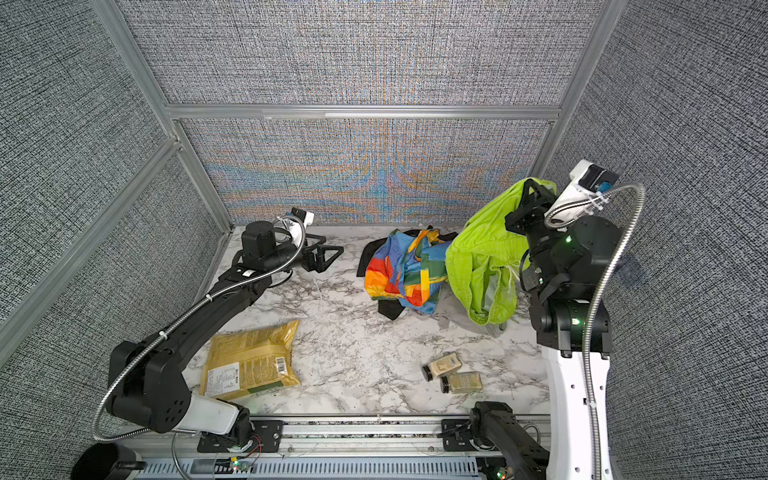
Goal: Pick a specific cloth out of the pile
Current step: 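Lift the lime-green shorts high with the right gripper, clearing the pile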
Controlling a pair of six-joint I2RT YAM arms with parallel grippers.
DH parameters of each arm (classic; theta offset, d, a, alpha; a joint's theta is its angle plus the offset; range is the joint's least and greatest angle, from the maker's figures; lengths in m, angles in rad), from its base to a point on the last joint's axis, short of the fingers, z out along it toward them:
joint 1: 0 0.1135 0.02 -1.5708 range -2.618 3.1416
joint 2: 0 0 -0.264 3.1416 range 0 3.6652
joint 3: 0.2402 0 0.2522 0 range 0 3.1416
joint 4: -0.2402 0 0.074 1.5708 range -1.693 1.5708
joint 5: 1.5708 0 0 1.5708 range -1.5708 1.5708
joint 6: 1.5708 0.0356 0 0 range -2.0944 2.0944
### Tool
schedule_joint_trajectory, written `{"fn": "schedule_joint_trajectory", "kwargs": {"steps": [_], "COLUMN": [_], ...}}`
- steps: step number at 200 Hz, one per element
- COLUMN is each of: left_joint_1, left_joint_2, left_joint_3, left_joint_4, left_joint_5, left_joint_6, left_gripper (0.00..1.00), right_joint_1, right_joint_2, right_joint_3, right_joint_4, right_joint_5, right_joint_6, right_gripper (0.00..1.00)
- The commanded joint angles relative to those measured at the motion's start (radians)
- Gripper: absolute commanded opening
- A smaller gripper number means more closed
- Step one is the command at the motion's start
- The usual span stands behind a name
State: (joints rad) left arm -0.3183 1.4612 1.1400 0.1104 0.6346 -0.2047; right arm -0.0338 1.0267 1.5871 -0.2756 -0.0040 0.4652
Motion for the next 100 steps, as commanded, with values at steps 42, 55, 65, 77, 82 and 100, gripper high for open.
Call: {"fn": "schedule_joint_trajectory", "kwargs": {"steps": [42,55,65,77,82,100], "left_joint_1": [-0.002,-0.001,-0.002,-0.002,-0.001,-0.002], "left_joint_2": [-0.01,-0.011,-0.01,-0.01,-0.01,-0.009], "left_joint_3": [0.009,0.009,0.009,0.01,0.01,0.012], "left_joint_4": [0.0,-0.001,-0.001,-0.002,-0.003,-0.003], "left_joint_5": [-0.001,-0.001,-0.001,-0.001,-0.001,-0.001], "left_joint_6": [0.014,0.014,0.014,0.014,0.015,0.014], "left_gripper": [0.99,0.99,0.99,0.99,0.99,0.99], "right_joint_1": [0.0,0.0,0.0,0.0,0.0,0.0], "right_joint_2": [0.091,0.093,0.091,0.084,0.084,0.09], "right_joint_3": [0.21,0.232,0.242,0.248,0.252,0.276], "right_joint_4": [0.179,0.213,0.242,0.283,0.3,0.338], "right_joint_5": [-0.067,-0.066,-0.06,-0.058,-0.059,-0.073], "right_joint_6": [0.064,0.084,0.101,0.126,0.137,0.181], "right_gripper": [0.0,0.0,0.0,0.0,0.0,0.0]}}
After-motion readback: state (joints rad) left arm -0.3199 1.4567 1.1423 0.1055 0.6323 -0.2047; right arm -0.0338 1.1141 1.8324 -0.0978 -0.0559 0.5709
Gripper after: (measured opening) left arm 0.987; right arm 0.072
